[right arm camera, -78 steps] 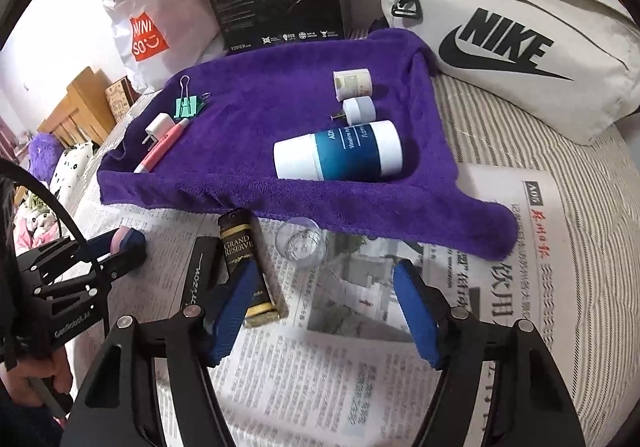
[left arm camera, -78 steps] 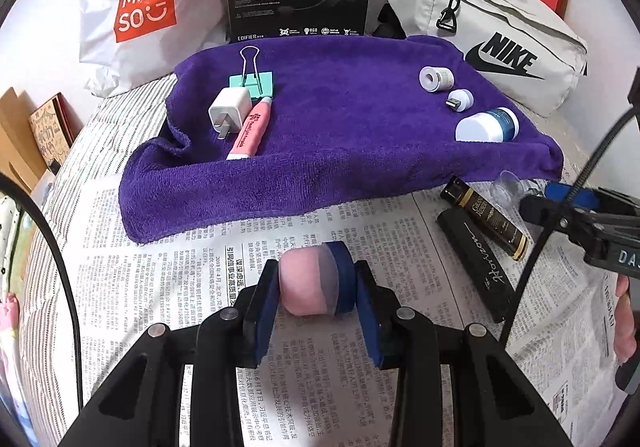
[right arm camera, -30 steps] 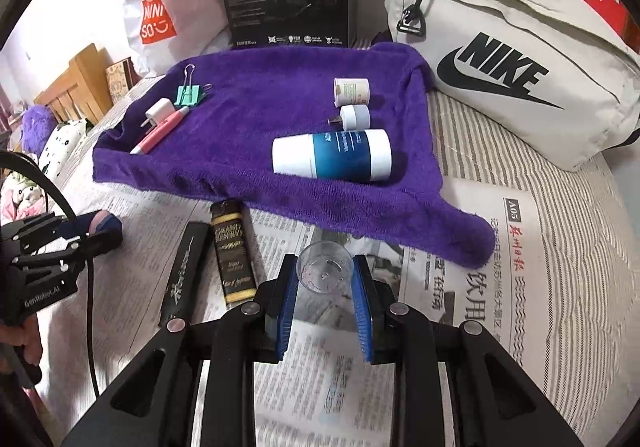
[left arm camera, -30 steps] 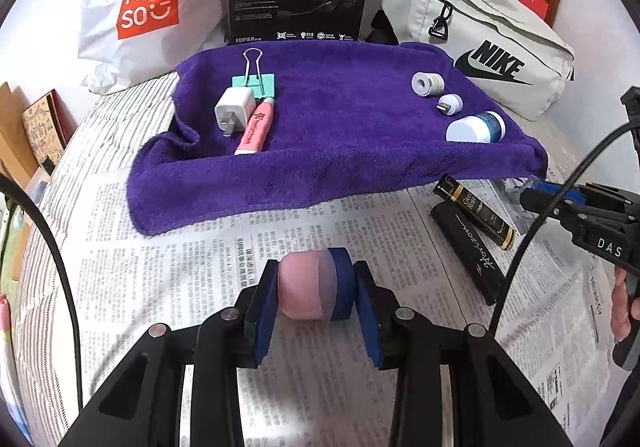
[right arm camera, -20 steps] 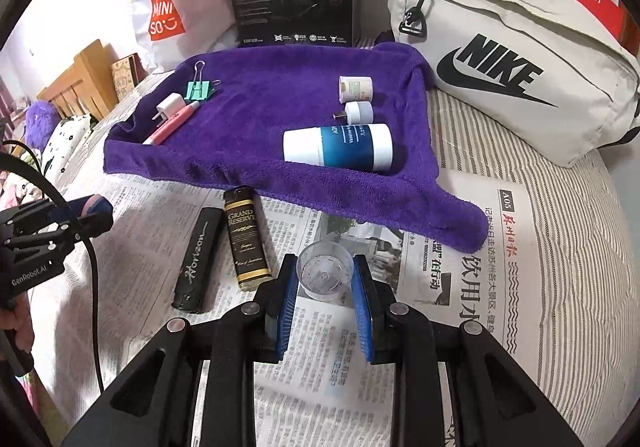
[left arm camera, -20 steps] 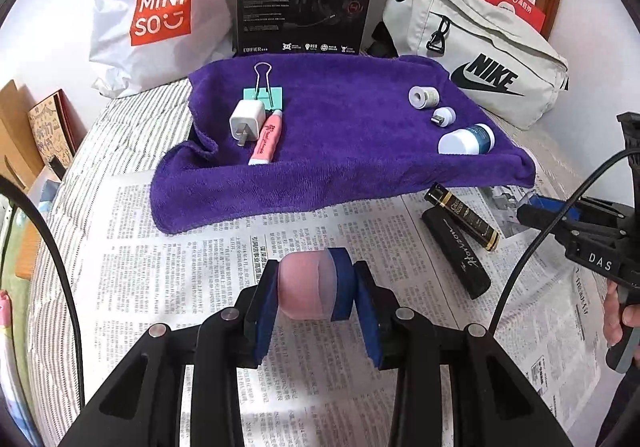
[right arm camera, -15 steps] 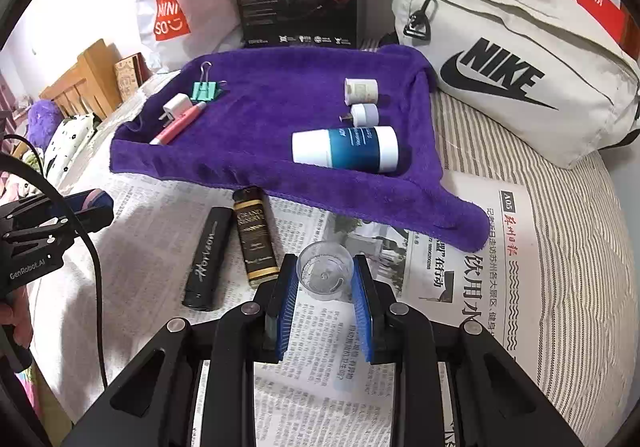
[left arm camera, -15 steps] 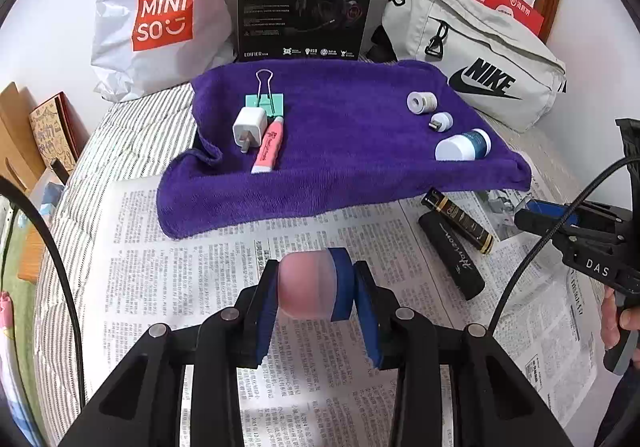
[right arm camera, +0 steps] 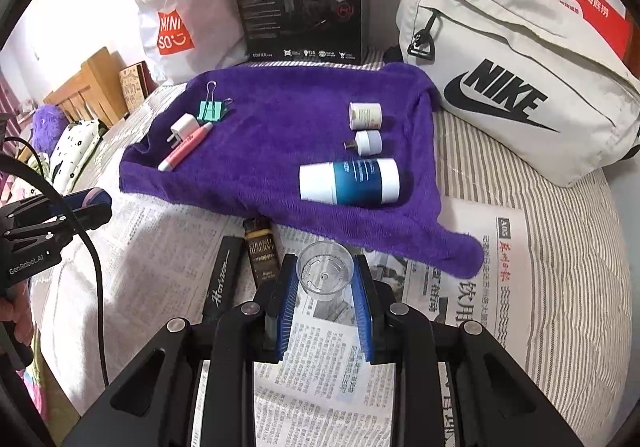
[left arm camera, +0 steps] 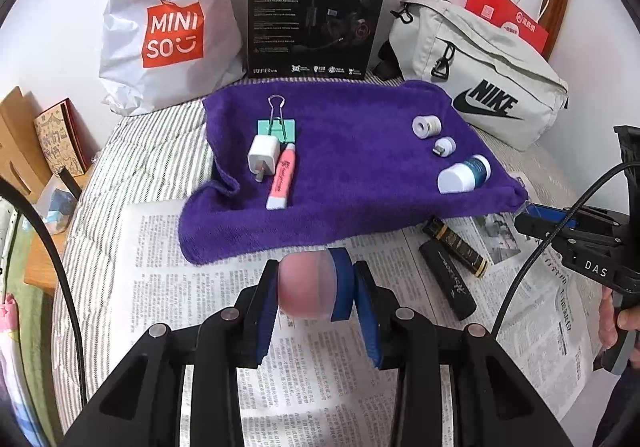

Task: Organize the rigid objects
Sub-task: 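Carry the round case and clear cup up over the purple towel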

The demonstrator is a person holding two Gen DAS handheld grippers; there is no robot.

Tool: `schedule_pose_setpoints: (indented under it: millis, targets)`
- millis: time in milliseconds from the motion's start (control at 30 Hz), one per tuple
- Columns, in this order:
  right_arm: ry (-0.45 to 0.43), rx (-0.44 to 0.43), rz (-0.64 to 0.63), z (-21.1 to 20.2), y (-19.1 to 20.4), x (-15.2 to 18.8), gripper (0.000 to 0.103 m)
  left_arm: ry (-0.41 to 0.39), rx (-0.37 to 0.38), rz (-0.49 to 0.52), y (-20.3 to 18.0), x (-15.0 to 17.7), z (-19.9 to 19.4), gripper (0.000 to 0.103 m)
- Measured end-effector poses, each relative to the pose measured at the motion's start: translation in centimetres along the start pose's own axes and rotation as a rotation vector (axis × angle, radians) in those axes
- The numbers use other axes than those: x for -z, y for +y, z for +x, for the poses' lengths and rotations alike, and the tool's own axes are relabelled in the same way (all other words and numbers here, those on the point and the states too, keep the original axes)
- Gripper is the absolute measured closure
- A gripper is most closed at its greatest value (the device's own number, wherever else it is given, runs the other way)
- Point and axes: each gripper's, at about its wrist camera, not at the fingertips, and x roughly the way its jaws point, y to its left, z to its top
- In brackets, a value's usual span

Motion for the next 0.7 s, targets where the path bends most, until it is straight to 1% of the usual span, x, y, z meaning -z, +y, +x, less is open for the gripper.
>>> schedule_pose_setpoints:
  millis: [233, 367, 700]
  targets:
    - [0.001, -0.013, 0.016, 0.5, -0.4, -2.3, 0.076, 0.005, 0.007, -0.016, 0.7, -1.3, 0.3, 0.069]
    - [-0.002, -0.010, 0.016, 1.5, -0.9, -4.4, 0.076, 0.000, 0.007, -0.017, 1.0, -2.6, 0.5, 0.069]
    - [-0.003, 0.011, 0.040, 4.2, -3.4, -8.8, 0.076, 0.008, 0.025, 0.011, 0.3, -5.6, 3.0, 0.069]
